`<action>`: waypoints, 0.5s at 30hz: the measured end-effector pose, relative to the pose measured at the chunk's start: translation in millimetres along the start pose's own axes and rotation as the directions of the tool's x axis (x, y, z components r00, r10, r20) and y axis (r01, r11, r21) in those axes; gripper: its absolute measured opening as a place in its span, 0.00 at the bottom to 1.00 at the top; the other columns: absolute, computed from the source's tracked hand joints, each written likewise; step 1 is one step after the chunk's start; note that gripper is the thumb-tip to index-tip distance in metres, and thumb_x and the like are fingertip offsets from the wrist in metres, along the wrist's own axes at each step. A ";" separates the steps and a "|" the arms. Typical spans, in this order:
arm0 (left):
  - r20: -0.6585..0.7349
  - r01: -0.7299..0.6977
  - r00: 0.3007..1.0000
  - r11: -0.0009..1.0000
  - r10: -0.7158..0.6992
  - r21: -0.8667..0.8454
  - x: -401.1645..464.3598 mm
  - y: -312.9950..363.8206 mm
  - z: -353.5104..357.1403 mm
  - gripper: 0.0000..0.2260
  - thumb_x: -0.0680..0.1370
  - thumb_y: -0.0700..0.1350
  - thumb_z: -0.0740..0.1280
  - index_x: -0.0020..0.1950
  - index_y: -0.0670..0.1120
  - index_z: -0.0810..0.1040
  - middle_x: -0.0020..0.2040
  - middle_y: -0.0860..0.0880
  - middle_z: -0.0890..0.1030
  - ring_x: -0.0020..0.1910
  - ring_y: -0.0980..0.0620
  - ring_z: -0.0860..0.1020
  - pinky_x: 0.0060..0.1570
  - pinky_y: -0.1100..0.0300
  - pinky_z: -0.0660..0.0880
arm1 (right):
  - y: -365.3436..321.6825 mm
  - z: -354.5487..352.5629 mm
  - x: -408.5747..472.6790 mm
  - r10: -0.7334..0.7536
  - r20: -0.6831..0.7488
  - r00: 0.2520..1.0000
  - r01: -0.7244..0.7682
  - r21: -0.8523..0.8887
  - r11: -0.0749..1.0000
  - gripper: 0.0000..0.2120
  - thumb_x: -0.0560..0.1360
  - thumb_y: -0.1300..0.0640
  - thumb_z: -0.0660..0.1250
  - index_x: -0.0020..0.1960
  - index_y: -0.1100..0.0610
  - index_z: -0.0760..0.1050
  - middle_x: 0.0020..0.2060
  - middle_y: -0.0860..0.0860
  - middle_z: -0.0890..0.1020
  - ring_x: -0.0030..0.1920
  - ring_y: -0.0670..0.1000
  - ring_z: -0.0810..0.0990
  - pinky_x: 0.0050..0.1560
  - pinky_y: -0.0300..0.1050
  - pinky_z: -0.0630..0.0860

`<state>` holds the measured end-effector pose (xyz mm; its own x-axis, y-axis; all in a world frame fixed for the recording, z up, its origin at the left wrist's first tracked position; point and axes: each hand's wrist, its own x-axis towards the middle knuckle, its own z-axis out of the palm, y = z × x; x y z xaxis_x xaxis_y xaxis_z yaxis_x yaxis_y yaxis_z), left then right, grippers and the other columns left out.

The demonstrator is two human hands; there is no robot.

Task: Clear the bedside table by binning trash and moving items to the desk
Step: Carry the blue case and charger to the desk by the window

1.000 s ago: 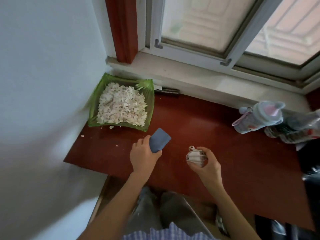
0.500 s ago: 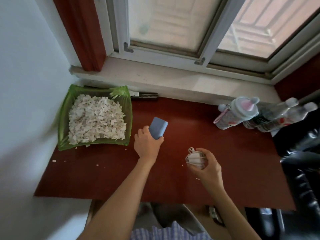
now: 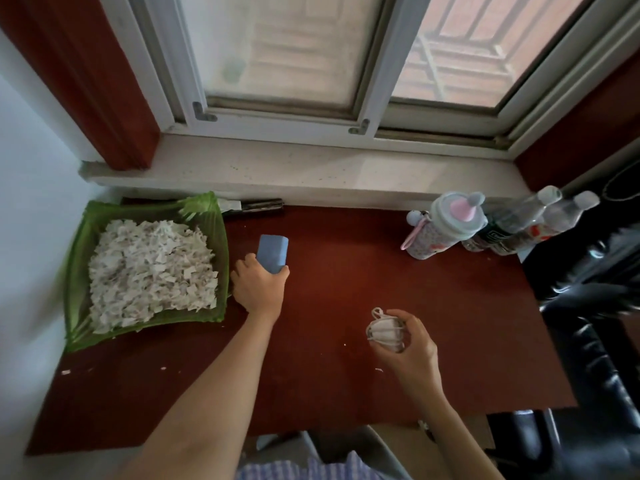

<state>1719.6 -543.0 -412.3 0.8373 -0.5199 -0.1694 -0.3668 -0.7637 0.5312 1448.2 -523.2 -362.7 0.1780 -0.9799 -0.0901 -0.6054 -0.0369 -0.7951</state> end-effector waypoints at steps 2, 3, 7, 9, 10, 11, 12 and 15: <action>-0.005 0.009 1.000 1.000 -0.009 0.012 2.5 1.9 2.0 0.30 0.64 0.58 0.74 0.59 0.41 0.72 0.54 0.41 0.76 0.54 0.39 0.74 0.41 0.48 0.73 | 1.2 -0.5 1.3 -0.003 -0.004 1.000 0.003 -0.001 1.000 0.25 0.62 0.58 0.80 0.56 0.45 0.75 0.48 0.43 0.81 0.47 0.43 0.81 0.46 0.43 0.80; -0.007 0.007 1.000 1.000 -0.007 0.015 3.3 2.1 3.2 0.30 0.64 0.58 0.74 0.59 0.41 0.72 0.54 0.41 0.76 0.53 0.39 0.74 0.41 0.48 0.73 | 1.9 -0.7 2.0 -0.003 -0.003 1.000 0.003 0.001 1.000 0.25 0.62 0.58 0.80 0.56 0.46 0.76 0.48 0.43 0.80 0.47 0.43 0.81 0.46 0.42 0.80; -0.017 0.014 1.000 1.000 -0.014 0.019 4.8 1.0 7.5 0.31 0.64 0.58 0.74 0.59 0.42 0.71 0.54 0.40 0.75 0.52 0.39 0.74 0.40 0.48 0.74 | 3.9 -2.0 5.7 0.002 0.004 1.000 -0.002 0.003 1.000 0.25 0.62 0.58 0.80 0.56 0.46 0.76 0.48 0.43 0.80 0.47 0.42 0.81 0.45 0.37 0.79; -0.016 0.027 1.000 0.999 -0.026 0.027 6.1 0.8 8.1 0.31 0.64 0.58 0.75 0.60 0.42 0.71 0.54 0.40 0.75 0.53 0.39 0.74 0.41 0.47 0.74 | 4.9 -2.7 7.8 -0.001 0.005 1.000 0.001 0.002 1.000 0.25 0.62 0.58 0.80 0.56 0.46 0.76 0.48 0.43 0.80 0.47 0.42 0.80 0.45 0.39 0.79; -0.013 0.034 0.999 0.999 -0.034 0.032 7.0 0.9 7.9 0.32 0.64 0.58 0.75 0.60 0.41 0.71 0.55 0.40 0.74 0.53 0.39 0.74 0.41 0.47 0.74 | 5.3 -3.0 8.9 -0.002 0.007 1.000 0.002 0.005 1.000 0.25 0.62 0.58 0.80 0.56 0.46 0.76 0.48 0.43 0.80 0.47 0.42 0.80 0.46 0.41 0.79; -0.010 0.042 0.999 0.998 -0.041 0.039 7.8 1.2 8.1 0.32 0.64 0.58 0.75 0.60 0.41 0.70 0.55 0.40 0.74 0.54 0.39 0.74 0.42 0.46 0.74 | 6.0 -3.5 10.0 -0.001 0.009 1.000 0.001 0.007 1.000 0.25 0.62 0.58 0.80 0.56 0.46 0.76 0.49 0.43 0.80 0.48 0.42 0.80 0.47 0.43 0.79; -0.008 0.047 0.999 0.998 -0.047 0.049 8.3 1.5 8.5 0.33 0.64 0.58 0.75 0.60 0.41 0.70 0.55 0.39 0.74 0.54 0.38 0.74 0.42 0.46 0.74 | 6.6 -3.8 11.2 0.000 0.009 1.000 0.000 0.008 1.000 0.25 0.62 0.58 0.80 0.56 0.46 0.76 0.49 0.43 0.80 0.48 0.42 0.80 0.47 0.44 0.80; -0.001 0.057 0.998 0.994 -0.057 0.097 8.0 2.5 10.3 0.34 0.65 0.59 0.74 0.61 0.40 0.69 0.56 0.39 0.73 0.54 0.38 0.73 0.44 0.45 0.74 | 7.7 -4.3 15.4 0.000 0.025 1.000 0.000 0.003 1.000 0.25 0.62 0.58 0.80 0.56 0.46 0.75 0.49 0.43 0.80 0.48 0.42 0.80 0.48 0.44 0.80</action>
<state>1721.2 -553.0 -420.9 0.8572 -0.4754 -0.1982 -0.3564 -0.8253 0.4381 1443.0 -539.4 -367.6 0.1970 -0.9748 -0.1050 -0.6030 -0.0360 -0.7969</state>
